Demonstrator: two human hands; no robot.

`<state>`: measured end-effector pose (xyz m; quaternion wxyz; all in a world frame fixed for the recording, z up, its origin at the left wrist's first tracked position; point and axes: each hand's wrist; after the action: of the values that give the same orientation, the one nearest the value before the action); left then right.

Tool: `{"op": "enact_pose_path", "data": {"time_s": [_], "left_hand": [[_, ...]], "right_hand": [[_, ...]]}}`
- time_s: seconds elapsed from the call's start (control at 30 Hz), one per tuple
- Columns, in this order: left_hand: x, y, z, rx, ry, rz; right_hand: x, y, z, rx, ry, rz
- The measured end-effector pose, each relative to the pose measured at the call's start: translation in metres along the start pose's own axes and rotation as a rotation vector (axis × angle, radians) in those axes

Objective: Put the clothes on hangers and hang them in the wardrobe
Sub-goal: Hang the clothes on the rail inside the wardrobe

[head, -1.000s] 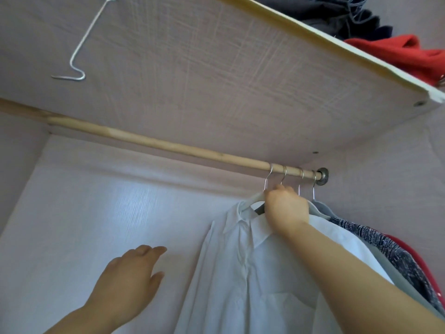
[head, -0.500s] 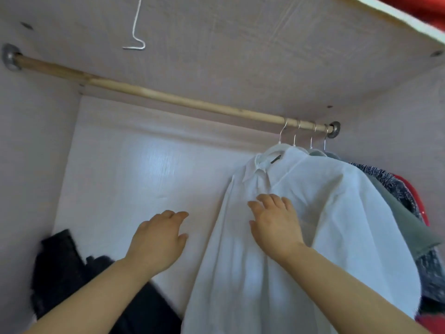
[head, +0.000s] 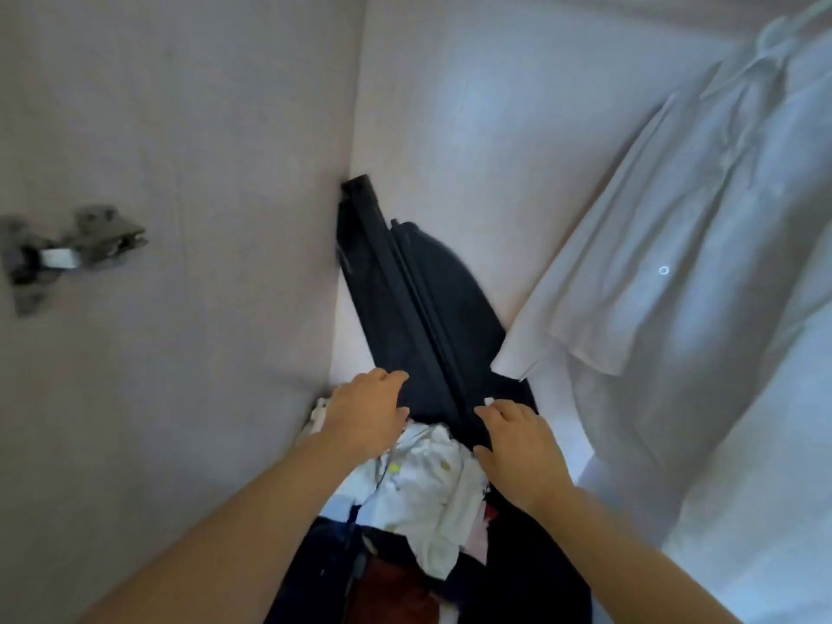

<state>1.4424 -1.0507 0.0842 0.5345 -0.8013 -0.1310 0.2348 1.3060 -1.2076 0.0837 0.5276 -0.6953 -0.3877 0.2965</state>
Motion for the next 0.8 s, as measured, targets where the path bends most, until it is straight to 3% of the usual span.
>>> {"op": "enact_pose_path", "data": {"time_s": [0.2, 0.47, 0.67, 0.8], "left_hand": [[0.025, 0.058, 0.163, 0.149, -0.398, 0.052], [-0.04, 0.091, 0.4, 0.192, -1.099, 0.08], [-0.128, 0.072, 0.549, 0.045, -1.608, 0.065], [-0.183, 0.053, 0.629, -0.094, -1.848, 0.018]], "right_hand": [[0.067, 0.082, 0.054, 0.201, -0.321, 0.003], [0.159, 0.129, 0.169, 0.406, -0.896, 0.013], [0.242, 0.118, 0.299, 0.518, -1.463, 0.015], [0.295, 0.093, 0.398, 0.526, -1.754, -0.019]]}}
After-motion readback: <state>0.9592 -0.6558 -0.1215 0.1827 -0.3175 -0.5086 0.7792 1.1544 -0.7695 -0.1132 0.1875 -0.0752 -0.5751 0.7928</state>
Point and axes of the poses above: each hand's wrist, its own z-axis away from the middle knuckle, its own y-axis out of the palm, x = y × z, and after that the axes turned 13 degrees about y, right-handed
